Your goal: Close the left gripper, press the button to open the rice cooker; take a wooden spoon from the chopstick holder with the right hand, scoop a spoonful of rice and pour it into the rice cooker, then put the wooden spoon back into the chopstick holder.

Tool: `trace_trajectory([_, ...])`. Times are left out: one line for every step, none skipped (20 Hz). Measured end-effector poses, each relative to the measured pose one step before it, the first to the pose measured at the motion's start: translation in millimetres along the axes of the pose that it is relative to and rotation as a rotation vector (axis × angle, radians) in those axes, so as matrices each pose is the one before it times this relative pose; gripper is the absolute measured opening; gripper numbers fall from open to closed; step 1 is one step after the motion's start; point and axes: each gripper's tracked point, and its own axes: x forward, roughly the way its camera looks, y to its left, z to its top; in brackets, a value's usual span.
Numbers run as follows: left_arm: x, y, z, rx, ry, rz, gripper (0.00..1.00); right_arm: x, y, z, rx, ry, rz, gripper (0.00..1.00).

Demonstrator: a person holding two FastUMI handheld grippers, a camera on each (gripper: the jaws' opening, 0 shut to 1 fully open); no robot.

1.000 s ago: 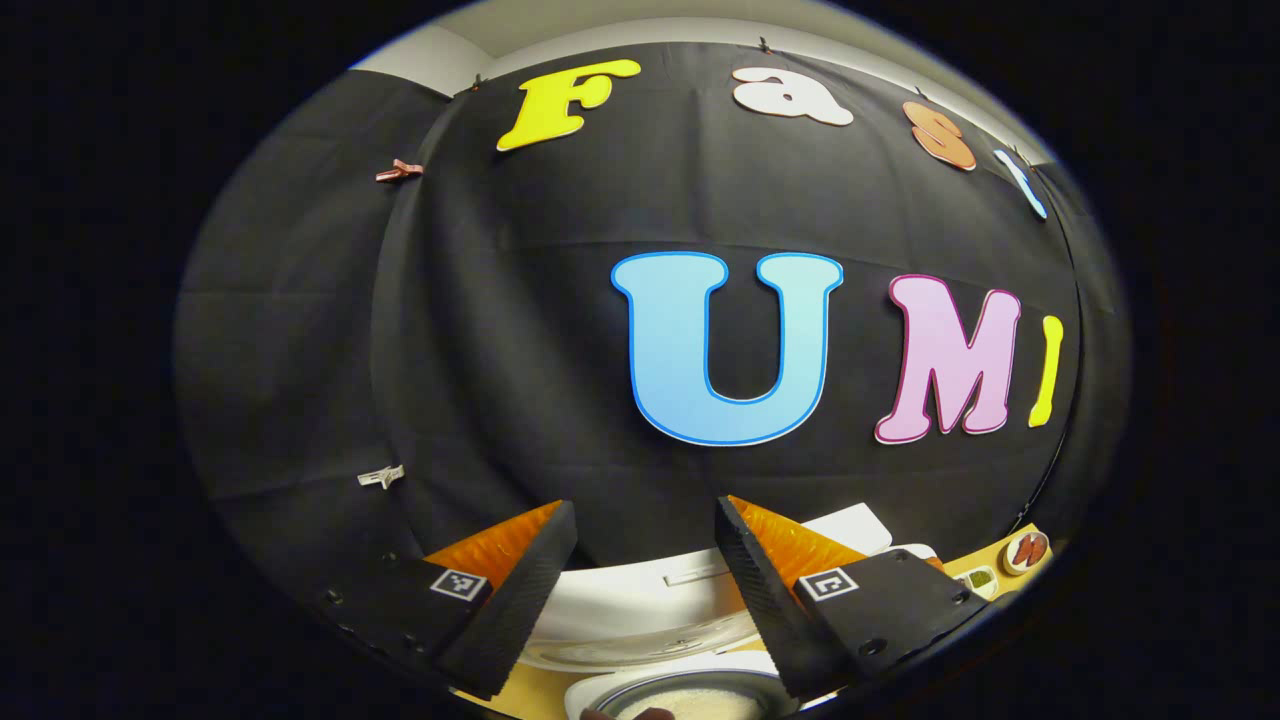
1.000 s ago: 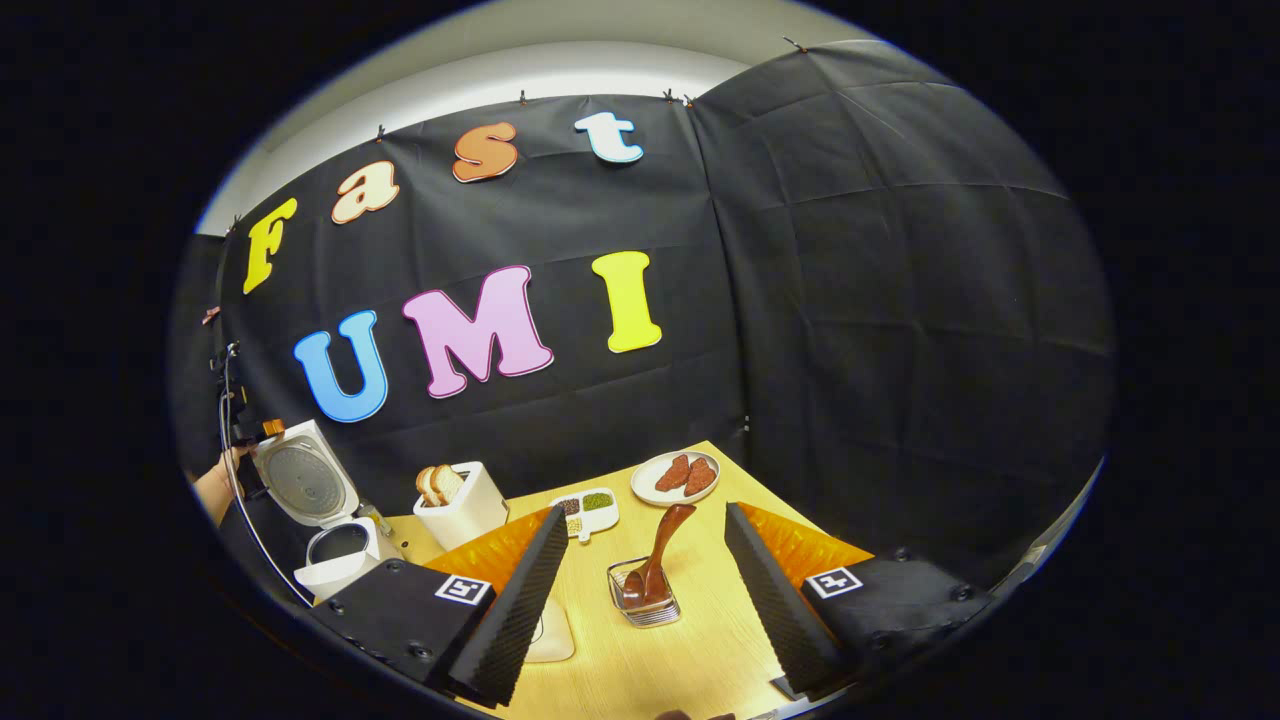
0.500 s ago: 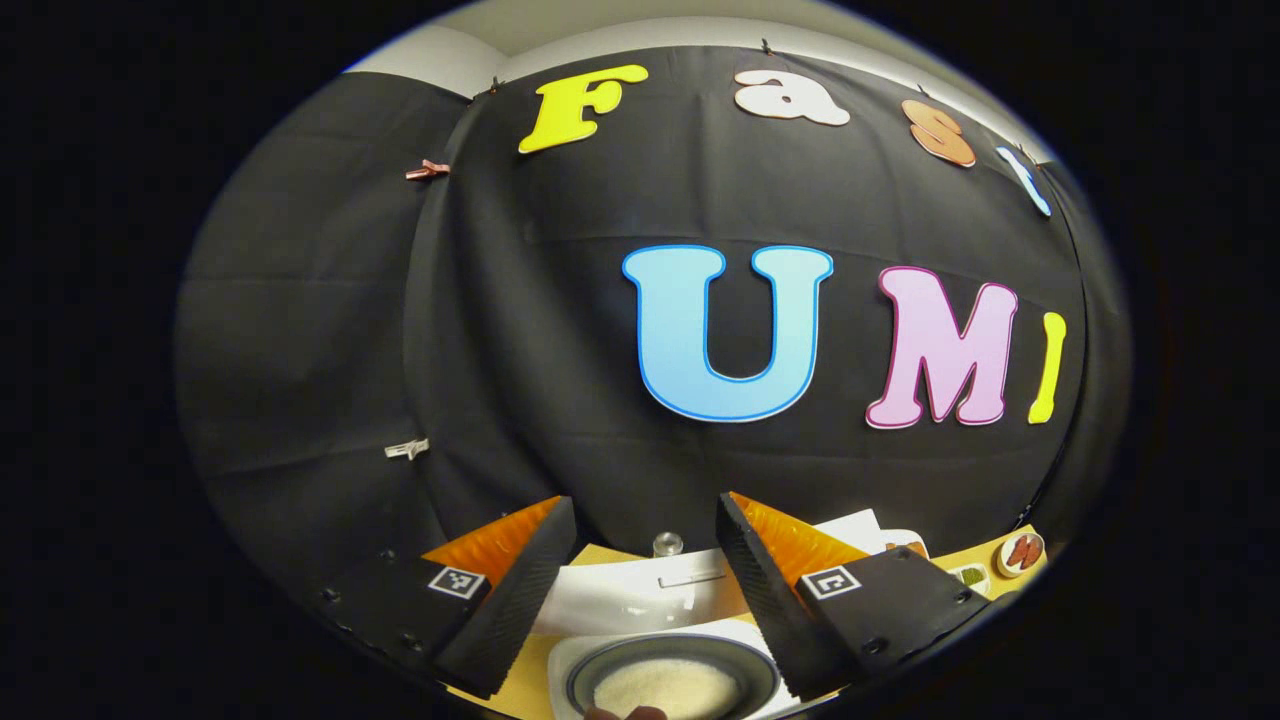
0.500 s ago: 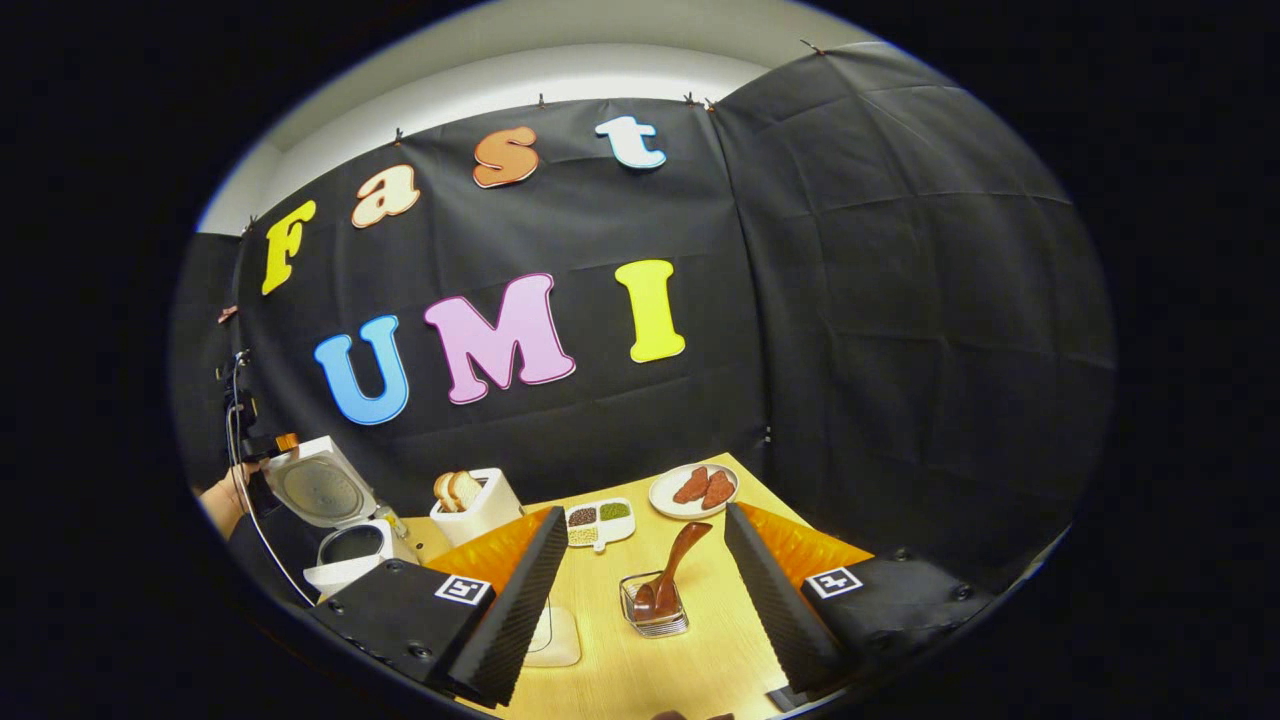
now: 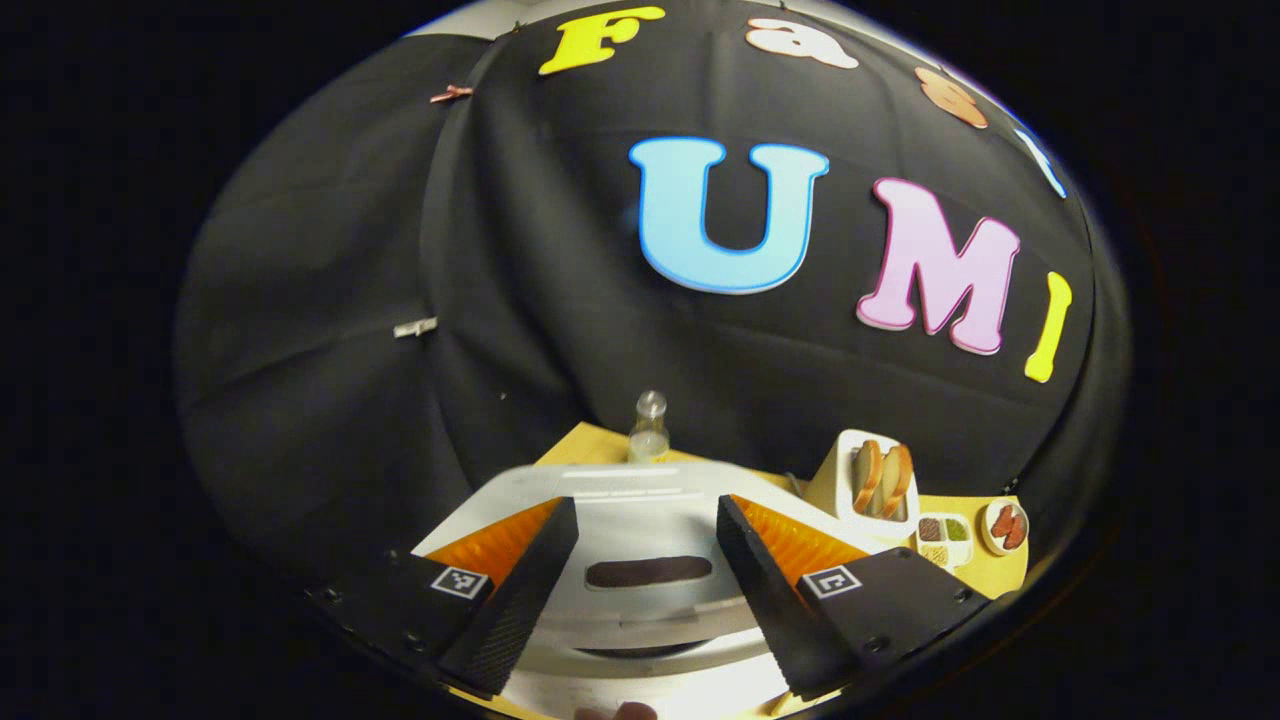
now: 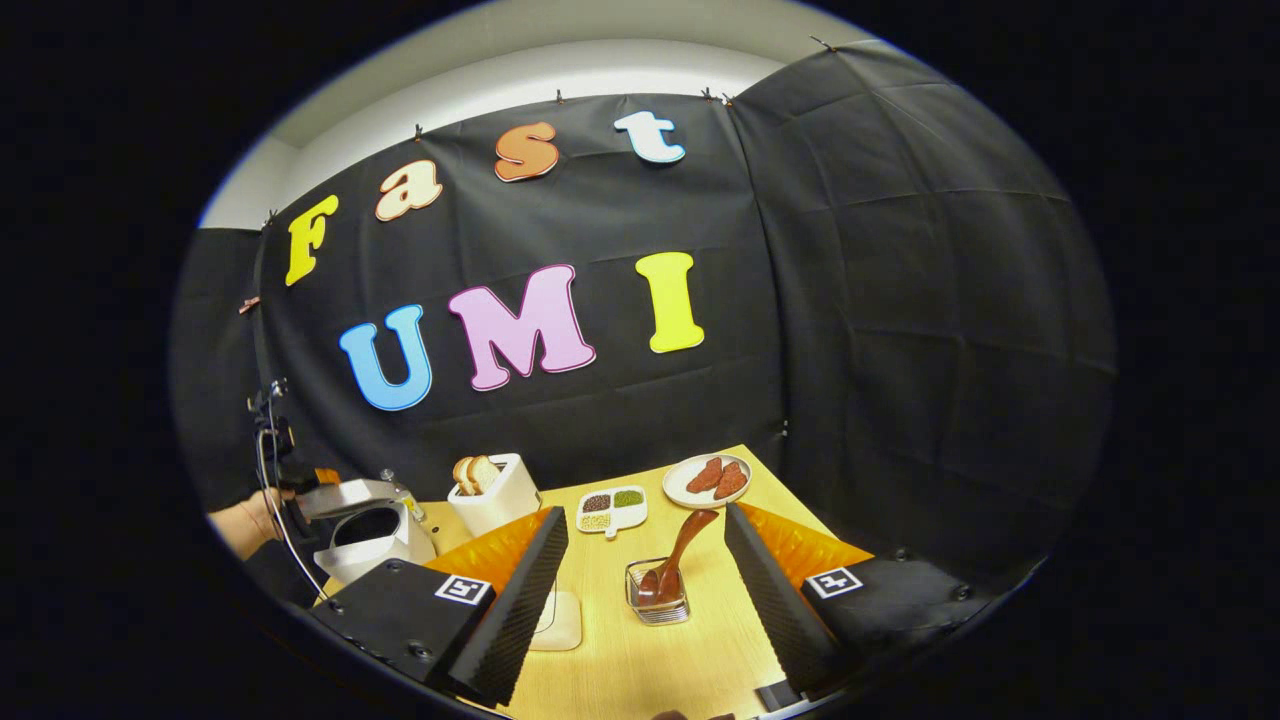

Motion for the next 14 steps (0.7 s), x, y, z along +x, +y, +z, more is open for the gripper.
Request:
trace_trajectory([-2.75,-3.81,-11.26,0.0102,0.00075,0.00719,0.98,-2.84,-3.88,0.84,-0.00422,-0.00105,-0.00434,0.98])
trace_trajectory([-0.37,-1.46,-10.63,0.01908,-0.00162,0.00706,0.96,-2.78,-4.76,0.37,-0.00462,-0.00039,-0.00328,0.98])
trace_trajectory([0.16,-0.72,-9.84,0.02312,-0.0015,0.00925,0.97,-1.61,-4.75,-0.97,-0.00264,0.00326,-0.00697,1.0])
trace_trajectory([0.06,-0.01,-7.03,0.00342,-0.00144,0.00525,0.98,-1.34,-2.62,-2.11,0.00239,0.00469,-0.00192,0.98])
trace_trajectory([-0.63,-0.07,-5.67,-0.01221,-0.00368,0.00463,0.98,-0.67,-2.01,-0.89,0.00403,0.00293,-0.00336,0.98])
trace_trajectory([-0.73,-0.01,-1.99,-0.00732,-0.00611,0.00454,0.98,-0.61,-2.07,-0.46,0.00233,0.0023,-0.00161,0.98])
trace_trajectory([-0.7,-0.74,-2.19,0.00204,-0.00134,0.0035,0.98,-0.44,-1.73,-1.48,0.00031,0.00246,-0.00123,0.98])
trace_trajectory([-0.09,-1.84,-3.2,0.00864,-0.00097,0.00223,0.98,0.57,-0.63,-0.38,-0.0014,0.0017,-0.00068,0.98])
trace_trajectory([-0.15,-0.62,-1.18,0.00257,-0.00103,-0.00065,0.98,0.42,-0.44,-0.85,-0.00193,0.0013,0.0009,0.98])
trace_trajectory([-0.69,-0.05,-2.53,0.00205,-0.00125,0.00038,0.99,0.55,0.42,-0.15,0.00009,-0.00094,0.00172,0.98])
trace_trajectory([0.08,-0.13,-2.3,-0.00204,0.00255,0.00045,0.99,0.95,0.88,-0.07,0.00121,0.00141,0.0016,0.98])
trace_trajectory([-0.87,-0.59,-4.5,-0.00248,0.00581,0.00094,0.99,0.75,1.16,0.9,0.00342,-0.00058,0.00425,0.98])
trace_trajectory([-0.08,-1.1,-4.63,0.00113,0.00854,0.00196,0.99,1.79,0.97,1.3,0.0027,-0.00203,0.00146,0.98])
trace_trajectory([-0.79,-0.02,-4.57,0.00323,0.00418,0.00302,0.99,1.22,0.85,1.31,0.00255,-0.00256,0.00398,0.98])
